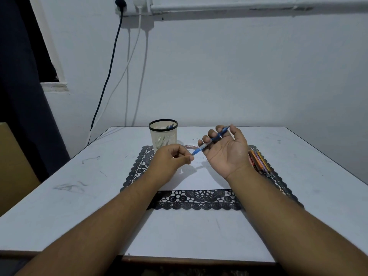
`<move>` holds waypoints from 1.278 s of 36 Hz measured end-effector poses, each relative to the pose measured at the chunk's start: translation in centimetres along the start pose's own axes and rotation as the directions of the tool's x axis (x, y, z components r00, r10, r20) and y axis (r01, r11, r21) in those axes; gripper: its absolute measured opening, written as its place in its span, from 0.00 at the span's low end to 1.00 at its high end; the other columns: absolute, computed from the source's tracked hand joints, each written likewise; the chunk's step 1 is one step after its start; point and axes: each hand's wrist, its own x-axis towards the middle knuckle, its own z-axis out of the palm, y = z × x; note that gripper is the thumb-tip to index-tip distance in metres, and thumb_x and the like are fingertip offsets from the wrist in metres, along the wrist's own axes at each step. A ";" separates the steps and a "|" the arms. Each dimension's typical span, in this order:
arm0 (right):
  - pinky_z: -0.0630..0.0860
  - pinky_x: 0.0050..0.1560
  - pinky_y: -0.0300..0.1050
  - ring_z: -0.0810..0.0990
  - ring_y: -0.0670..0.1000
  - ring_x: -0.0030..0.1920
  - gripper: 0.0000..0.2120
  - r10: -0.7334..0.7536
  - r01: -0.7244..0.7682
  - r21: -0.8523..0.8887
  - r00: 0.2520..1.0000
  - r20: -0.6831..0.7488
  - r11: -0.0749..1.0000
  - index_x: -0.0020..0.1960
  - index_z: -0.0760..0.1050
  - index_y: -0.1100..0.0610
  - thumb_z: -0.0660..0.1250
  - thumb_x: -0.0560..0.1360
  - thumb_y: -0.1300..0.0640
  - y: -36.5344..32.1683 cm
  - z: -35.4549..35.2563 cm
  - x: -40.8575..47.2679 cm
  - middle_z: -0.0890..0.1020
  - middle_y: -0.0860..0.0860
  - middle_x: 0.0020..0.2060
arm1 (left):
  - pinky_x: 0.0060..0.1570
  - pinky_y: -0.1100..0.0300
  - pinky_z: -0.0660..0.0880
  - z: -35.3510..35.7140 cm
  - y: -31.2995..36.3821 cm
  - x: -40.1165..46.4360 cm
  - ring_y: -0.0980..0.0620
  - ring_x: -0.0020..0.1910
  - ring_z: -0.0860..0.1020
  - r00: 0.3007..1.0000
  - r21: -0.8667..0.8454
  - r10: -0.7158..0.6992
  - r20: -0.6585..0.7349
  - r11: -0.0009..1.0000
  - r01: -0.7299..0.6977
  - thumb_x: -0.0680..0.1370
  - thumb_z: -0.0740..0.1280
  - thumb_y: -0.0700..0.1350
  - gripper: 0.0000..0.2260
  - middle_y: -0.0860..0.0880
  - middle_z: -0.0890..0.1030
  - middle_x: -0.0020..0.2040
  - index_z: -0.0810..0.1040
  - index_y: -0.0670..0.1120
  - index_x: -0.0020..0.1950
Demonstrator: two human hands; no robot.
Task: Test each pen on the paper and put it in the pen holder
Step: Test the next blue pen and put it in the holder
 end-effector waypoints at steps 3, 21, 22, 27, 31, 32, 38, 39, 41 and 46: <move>0.71 0.49 0.50 0.67 0.52 0.34 0.15 -0.002 0.003 0.041 1.000 -0.008 0.999 0.37 0.68 0.56 0.60 0.75 0.46 0.2 -0.2 -0.2 0.68 0.52 0.33 | 0.35 0.64 0.69 0.2 0.1 -0.2 0.53 0.34 0.74 1.000 0.025 0.009 -0.013 1.000 -0.008 0.75 0.77 0.40 0.04 0.46 0.83 0.36 0.84 0.42 0.42; 0.61 0.38 0.46 0.61 0.50 0.32 0.11 -0.013 0.013 0.001 1.000 -0.012 1.000 0.34 0.63 0.54 0.59 0.72 0.51 -0.2 0.0 -0.2 0.62 0.50 0.32 | 0.36 0.68 0.71 0.4 0.6 -0.7 0.58 0.34 0.77 0.998 0.177 0.058 0.012 0.982 -0.060 0.74 0.77 0.41 0.04 0.48 0.85 0.38 0.85 0.46 0.41; 0.61 0.38 0.46 0.60 0.50 0.32 0.11 -0.014 0.014 0.008 1.000 -0.011 1.000 0.34 0.63 0.54 0.59 0.72 0.50 -0.2 0.0 -0.2 0.61 0.50 0.32 | 0.36 0.69 0.71 0.4 0.5 -0.6 0.59 0.34 0.77 0.998 0.179 0.061 0.008 0.982 -0.062 0.74 0.77 0.42 0.04 0.48 0.85 0.38 0.85 0.46 0.41; 0.60 0.39 0.46 0.60 0.50 0.33 0.11 -0.020 0.020 -0.006 1.000 0.010 1.000 0.34 0.62 0.54 0.59 0.72 0.51 -0.3 0.0 -0.3 0.61 0.50 0.32 | 0.37 0.68 0.72 0.4 0.4 -0.5 0.57 0.35 0.78 0.998 0.165 0.057 0.016 0.985 -0.059 0.74 0.77 0.42 0.03 0.47 0.85 0.38 0.85 0.46 0.42; 0.60 0.38 0.46 0.59 0.50 0.33 0.11 -0.017 0.018 -0.027 1.000 0.018 0.999 0.34 0.61 0.54 0.58 0.72 0.51 -0.3 0.1 -0.2 0.60 0.50 0.32 | 0.37 0.69 0.72 0.4 0.4 -0.5 0.59 0.34 0.78 0.998 0.174 0.059 0.019 0.983 -0.062 0.74 0.77 0.42 0.03 0.47 0.85 0.39 0.85 0.45 0.42; 0.60 0.38 0.46 0.59 0.50 0.33 0.11 -0.017 0.018 -0.030 1.000 0.022 0.999 0.34 0.61 0.54 0.58 0.72 0.51 -0.3 0.1 -0.2 0.60 0.50 0.32 | 0.37 0.69 0.72 0.4 0.3 -0.4 0.59 0.34 0.78 0.998 0.174 0.062 0.024 0.983 -0.065 0.74 0.78 0.42 0.03 0.48 0.86 0.39 0.85 0.46 0.42; 0.60 0.38 0.47 0.59 0.50 0.33 0.13 -0.008 0.008 -0.027 1.000 0.027 1.000 0.35 0.62 0.54 0.58 0.73 0.48 -0.3 0.0 -0.3 0.61 0.50 0.31 | 0.40 0.69 0.72 0.4 -0.1 -0.3 0.61 0.36 0.78 0.996 0.162 0.076 0.055 0.983 -0.084 0.75 0.77 0.41 0.02 0.50 0.86 0.40 0.86 0.46 0.43; 0.60 0.38 0.47 0.59 0.50 0.33 0.13 -0.009 0.010 -0.030 1.000 0.027 0.999 0.35 0.62 0.54 0.59 0.73 0.47 -0.3 0.0 -0.3 0.61 0.50 0.31 | 0.40 0.69 0.72 0.3 -0.2 -0.2 0.61 0.36 0.78 0.995 0.155 0.076 0.063 0.984 -0.085 0.75 0.76 0.40 0.01 0.51 0.86 0.39 0.86 0.46 0.44; 0.60 0.38 0.46 0.59 0.50 0.33 0.14 -0.013 0.014 -0.030 1.000 0.025 0.999 0.34 0.63 0.54 0.59 0.72 0.47 -0.5 0.0 -0.3 0.61 0.50 0.31 | 0.40 0.69 0.72 0.3 -0.3 -0.1 0.61 0.36 0.77 0.995 0.124 0.067 0.075 0.989 -0.076 0.76 0.75 0.40 0.01 0.52 0.86 0.39 0.87 0.45 0.45; 0.60 0.36 0.46 0.57 0.51 0.32 0.12 0.005 0.001 -0.125 0.999 0.048 0.992 0.34 0.60 0.54 0.58 0.72 0.50 -0.9 0.3 -0.4 0.59 0.50 0.31 | 0.42 0.62 0.73 0.3 -0.6 0.1 0.58 0.37 0.78 0.991 0.104 0.045 0.130 0.993 -0.059 0.77 0.74 0.40 0.04 0.51 0.87 0.40 0.86 0.48 0.44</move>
